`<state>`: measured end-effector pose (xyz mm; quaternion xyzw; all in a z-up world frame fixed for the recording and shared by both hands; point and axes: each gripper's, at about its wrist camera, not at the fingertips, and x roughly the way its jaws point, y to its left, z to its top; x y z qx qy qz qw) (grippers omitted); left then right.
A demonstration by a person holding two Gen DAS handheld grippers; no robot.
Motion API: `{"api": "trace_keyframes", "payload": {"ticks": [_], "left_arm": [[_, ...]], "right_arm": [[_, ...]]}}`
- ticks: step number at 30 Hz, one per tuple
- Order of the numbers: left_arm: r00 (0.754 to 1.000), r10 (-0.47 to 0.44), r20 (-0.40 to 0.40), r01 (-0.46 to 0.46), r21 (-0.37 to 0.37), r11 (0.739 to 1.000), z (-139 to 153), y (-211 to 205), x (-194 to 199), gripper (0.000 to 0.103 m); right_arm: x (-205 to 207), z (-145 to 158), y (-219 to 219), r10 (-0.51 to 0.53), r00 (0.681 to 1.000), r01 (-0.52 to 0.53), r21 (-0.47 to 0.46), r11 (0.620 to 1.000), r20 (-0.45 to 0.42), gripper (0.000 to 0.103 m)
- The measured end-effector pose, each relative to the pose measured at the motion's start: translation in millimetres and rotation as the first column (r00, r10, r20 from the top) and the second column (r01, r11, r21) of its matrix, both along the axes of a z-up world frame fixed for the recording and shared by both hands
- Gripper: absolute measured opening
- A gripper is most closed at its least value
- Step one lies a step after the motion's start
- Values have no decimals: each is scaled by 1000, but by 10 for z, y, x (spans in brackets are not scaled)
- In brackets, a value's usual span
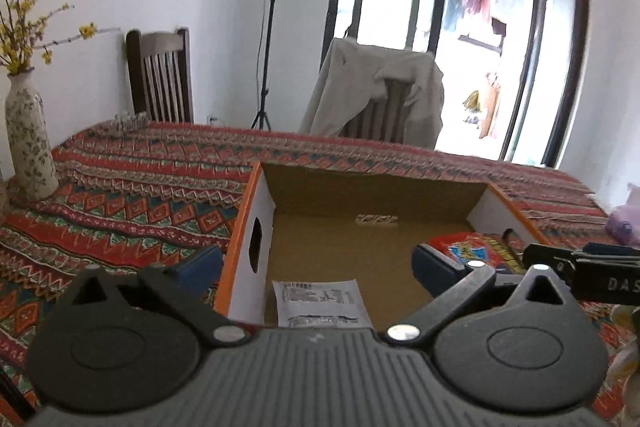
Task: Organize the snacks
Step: 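Lift both packets and drop them into the cardboard box, opening both grippers, then return to the pile and grasp a white cracker packet with the right gripper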
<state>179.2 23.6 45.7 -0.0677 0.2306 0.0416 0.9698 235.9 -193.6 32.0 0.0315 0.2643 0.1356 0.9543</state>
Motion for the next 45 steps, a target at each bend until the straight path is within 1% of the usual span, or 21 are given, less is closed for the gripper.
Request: {"api": "trace_keyframes", "payload": {"ticks": [4,8,10,14,17,21,25,30,37,40,41,45], "left_arm": [[999,-21,49,22,-19,1000,23,-7,-305,103],[996,-40,81,44,-44,998,9,8,-585,103],[995,-49,86,52,-43,998,-15,11,-709,103],[995,-59,83,62,-43,997,-99,14,-924,103],[995,-75,69,78,-50,996,-177,40,-1034,103],[995,-85,52,88,-39,995,-265,42,-1160,103],[995,-90,34,91,-57,994,-375,57,-1269,103],[997,-80,19,81,-62,995,-503,63,-1384,103],[997,-77,18,78,-45,996,-507,75,-1419,103],[997,-77,17,78,-43,996,-508,80,-1418,103],[997,-76,17,76,-43,996,-508,86,-1418,103],[998,-63,12,64,-46,997,-518,110,-1415,103]], "right_arm": [[-321,67,-39,17,999,-16,-22,1000,45,103],[-624,30,-94,28,998,-26,-23,999,56,103],[-774,6,-120,34,998,-33,-19,999,60,103],[-1026,-70,-152,48,998,-47,-9,999,47,103],[-1181,-161,-173,42,999,-42,-20,999,28,103],[-1310,-281,-199,41,999,-41,-22,999,-4,103],[-1390,-416,-222,23,999,-24,-19,1000,-35,103],[-1417,-528,-273,3,998,-4,-5,1000,-61,103],[-1263,-414,-230,-19,1000,18,-31,999,-15,101],[-1094,-357,-204,-11,1000,11,-43,999,-17,96],[-1032,-348,-196,-9,1000,7,-46,999,-23,93],[-743,-387,-137,20,996,-26,-66,998,-90,91]]}}
